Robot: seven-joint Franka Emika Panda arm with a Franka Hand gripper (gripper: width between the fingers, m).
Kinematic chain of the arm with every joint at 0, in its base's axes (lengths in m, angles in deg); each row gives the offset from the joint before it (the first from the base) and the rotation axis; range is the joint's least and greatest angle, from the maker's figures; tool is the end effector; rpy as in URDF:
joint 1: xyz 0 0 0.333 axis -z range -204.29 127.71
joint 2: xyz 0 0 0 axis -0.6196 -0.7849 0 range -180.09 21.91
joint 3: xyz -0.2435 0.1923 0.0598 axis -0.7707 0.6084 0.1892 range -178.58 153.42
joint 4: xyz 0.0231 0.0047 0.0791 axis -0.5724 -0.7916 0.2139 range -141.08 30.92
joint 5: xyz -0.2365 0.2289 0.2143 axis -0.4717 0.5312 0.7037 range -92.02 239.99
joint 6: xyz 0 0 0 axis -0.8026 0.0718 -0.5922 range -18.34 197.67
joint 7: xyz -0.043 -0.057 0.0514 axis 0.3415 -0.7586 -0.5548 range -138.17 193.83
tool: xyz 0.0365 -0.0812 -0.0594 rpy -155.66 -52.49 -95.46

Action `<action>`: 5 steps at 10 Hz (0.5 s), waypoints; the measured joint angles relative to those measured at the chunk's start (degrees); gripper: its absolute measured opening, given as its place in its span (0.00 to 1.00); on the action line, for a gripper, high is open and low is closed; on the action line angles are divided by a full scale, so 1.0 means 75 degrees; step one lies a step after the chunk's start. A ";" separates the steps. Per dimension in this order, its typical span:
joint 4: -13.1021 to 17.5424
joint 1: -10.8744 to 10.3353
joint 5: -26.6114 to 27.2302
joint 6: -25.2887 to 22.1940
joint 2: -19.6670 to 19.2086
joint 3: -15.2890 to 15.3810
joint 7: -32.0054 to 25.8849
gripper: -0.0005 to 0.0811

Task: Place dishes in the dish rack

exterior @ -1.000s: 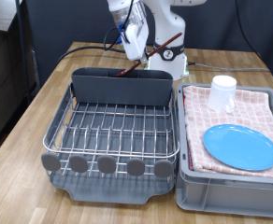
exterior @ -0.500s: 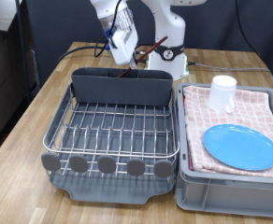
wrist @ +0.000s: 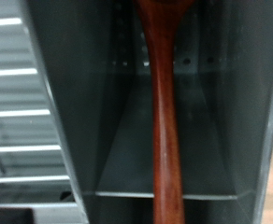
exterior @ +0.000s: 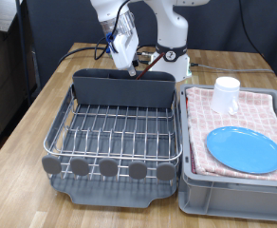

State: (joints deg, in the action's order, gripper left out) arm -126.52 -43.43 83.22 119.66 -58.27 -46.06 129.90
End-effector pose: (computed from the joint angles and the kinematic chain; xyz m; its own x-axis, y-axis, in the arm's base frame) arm 0.3191 -0.1466 0.2825 -0.7045 -0.6643 -0.2496 -0.7088 0.6758 0.2021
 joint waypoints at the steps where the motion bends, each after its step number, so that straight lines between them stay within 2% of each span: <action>1: 0.0010 0.0101 -0.0481 0.0084 -0.0021 0.0282 0.0512 0.83; 2: 0.0037 0.0209 -0.0956 0.0141 -0.0023 0.0629 0.1106 0.83; 3: 0.0086 0.0291 -0.1371 0.0149 -0.0022 0.0968 0.1671 0.95; 5: 0.0215 0.0449 -0.2163 0.0063 0.0020 0.1675 0.2802 0.98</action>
State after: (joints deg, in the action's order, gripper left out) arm -124.91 -40.06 67.00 120.13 -58.12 -33.50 150.92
